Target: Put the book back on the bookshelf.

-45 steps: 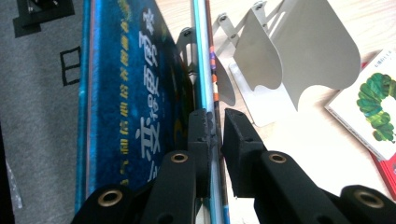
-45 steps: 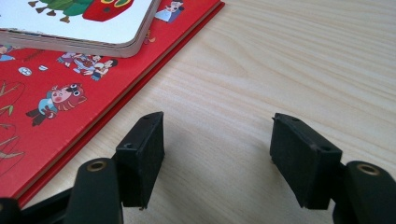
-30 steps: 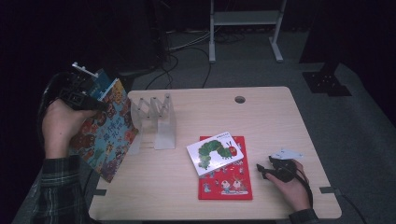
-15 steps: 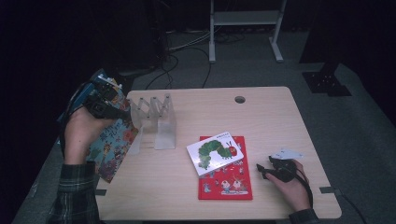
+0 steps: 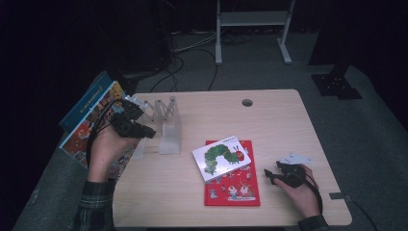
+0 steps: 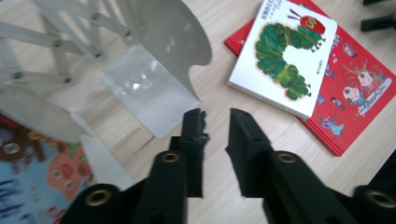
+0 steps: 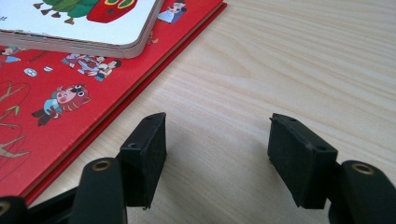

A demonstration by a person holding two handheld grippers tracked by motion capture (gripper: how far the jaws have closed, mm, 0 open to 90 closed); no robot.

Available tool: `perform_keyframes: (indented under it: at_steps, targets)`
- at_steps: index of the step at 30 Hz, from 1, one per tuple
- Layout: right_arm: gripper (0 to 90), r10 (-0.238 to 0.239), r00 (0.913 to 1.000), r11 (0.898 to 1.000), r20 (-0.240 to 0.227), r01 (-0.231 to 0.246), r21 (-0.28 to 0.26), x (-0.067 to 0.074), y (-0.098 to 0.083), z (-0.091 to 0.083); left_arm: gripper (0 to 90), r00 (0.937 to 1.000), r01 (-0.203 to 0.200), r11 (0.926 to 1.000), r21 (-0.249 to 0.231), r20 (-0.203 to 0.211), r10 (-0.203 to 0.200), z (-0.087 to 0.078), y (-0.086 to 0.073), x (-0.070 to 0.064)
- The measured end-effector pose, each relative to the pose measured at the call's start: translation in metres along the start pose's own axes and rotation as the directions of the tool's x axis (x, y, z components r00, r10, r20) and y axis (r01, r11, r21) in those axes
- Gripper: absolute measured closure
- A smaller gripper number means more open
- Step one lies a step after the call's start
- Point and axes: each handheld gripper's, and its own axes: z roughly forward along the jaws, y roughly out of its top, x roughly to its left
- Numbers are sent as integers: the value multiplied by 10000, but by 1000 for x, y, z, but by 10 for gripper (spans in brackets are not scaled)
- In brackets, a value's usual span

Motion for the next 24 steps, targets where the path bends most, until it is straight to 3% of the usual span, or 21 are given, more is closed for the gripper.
perform_keyframes:
  at_steps: [5, 11, 18, 19, 24]
  targets:
    - [369, 86, 9998, 9998, -199, -89, -154, 1, 7, -4, 612, 9989, -461, 9989, -74, 10, 462, 18, -6, -10]
    - [373, 105, 9991, 9997, -418, -114, -208, 1, 16, -3, 508, 9972, -744, 9972, -43, 71, 744, 42, -15, -19]
    - [379, 138, 9987, 9995, -496, -152, -292, -1, 26, -1, 404, 9968, -778, 9970, -9, 187, 778, 78, -29, -24]
    - [380, 122, 9985, 9994, -530, -140, -324, -2, 29, 0, 400, 9953, -929, 9957, 61, 282, 927, 82, -31, -23]
    - [383, -22, 9979, 9994, -653, 0, -335, -1, 40, 7, 326, 9950, -961, 9954, 33, 293, 959, 97, -40, -26]
